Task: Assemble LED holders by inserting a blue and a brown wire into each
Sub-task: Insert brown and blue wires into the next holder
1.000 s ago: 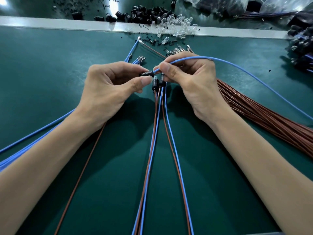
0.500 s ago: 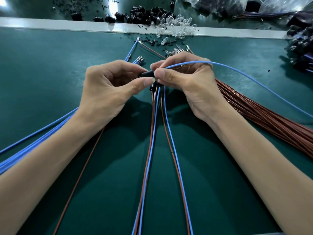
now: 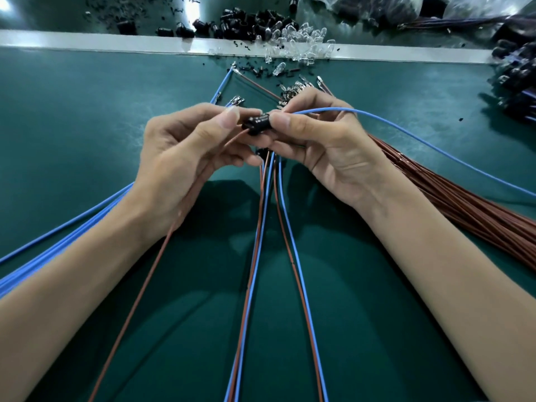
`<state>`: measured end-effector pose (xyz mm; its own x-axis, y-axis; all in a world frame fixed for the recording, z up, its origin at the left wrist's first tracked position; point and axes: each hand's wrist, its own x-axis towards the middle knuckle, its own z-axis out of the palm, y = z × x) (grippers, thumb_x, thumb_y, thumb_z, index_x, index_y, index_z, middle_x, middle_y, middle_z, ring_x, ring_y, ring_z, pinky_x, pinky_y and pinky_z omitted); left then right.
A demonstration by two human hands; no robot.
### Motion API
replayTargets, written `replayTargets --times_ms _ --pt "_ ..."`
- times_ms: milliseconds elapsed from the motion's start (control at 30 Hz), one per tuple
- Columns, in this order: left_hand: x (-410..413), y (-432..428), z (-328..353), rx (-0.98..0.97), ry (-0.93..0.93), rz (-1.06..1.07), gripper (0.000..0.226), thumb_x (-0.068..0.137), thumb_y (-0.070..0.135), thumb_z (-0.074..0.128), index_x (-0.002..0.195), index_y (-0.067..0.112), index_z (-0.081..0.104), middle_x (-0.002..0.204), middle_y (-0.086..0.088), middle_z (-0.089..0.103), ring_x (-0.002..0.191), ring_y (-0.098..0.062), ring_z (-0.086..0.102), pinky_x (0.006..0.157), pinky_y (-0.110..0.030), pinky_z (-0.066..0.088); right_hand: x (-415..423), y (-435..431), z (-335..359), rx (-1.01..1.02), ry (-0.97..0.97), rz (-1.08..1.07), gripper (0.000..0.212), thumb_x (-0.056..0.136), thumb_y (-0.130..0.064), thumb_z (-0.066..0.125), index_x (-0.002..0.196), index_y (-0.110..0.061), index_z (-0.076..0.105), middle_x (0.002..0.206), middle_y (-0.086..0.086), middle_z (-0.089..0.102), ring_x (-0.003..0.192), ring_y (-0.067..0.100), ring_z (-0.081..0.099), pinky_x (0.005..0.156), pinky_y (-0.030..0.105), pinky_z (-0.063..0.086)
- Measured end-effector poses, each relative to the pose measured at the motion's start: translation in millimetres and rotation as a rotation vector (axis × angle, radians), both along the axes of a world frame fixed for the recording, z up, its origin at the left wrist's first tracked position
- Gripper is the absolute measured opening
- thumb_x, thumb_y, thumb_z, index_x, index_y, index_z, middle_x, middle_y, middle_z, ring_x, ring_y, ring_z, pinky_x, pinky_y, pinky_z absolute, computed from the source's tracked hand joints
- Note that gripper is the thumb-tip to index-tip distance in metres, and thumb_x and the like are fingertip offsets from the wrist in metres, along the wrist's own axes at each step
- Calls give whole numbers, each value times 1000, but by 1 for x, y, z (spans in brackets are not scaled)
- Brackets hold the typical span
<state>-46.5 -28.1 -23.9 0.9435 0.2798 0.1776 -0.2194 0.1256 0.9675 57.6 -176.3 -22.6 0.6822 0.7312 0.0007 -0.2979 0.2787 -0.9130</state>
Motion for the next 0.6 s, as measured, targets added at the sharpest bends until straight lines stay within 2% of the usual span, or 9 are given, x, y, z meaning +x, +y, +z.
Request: replayTargets --times_ms 100,167,267,367,600 --pt "0 -1 1 25 1 -24 10 83 24 68 80 17 75 78 -6 74 69 -21 67 69 -30 50 -1 0 1 2 35 46 14 74 0 68 69 -11 61 71 7 71 65 17 71 64 23 58" --pt "1 -2 1 30 -8 -1 15 70 33 71 73 19 74 73 -4 73 65 -18 67 65 -28 51 -1 1 1 -15 28 63 15 74 1 66 66 -12 62 70 9 71 64 18 70 63 24 58" --pt "1 -3 0 7 -33 6 10 67 27 72 68 17 73 71 -3 73 63 -16 68 60 -23 53 0 1 1 -35 17 65 13 73 0 66 69 -9 59 70 11 70 63 22 69 65 25 58" --pt "1 -4 -1 34 -53 -28 2 70 19 74 71 19 75 78 1 75 67 -15 69 63 -22 54 2 0 1 -27 23 63 13 72 0 69 70 -7 58 70 11 70 63 23 69 63 23 57" --pt "2 0 -3 63 -44 -55 17 73 30 66 85 24 78 83 1 75 75 -18 70 71 -23 54 -1 0 1 -4 42 42 19 74 2 68 64 -13 63 71 6 71 65 16 70 59 19 54"
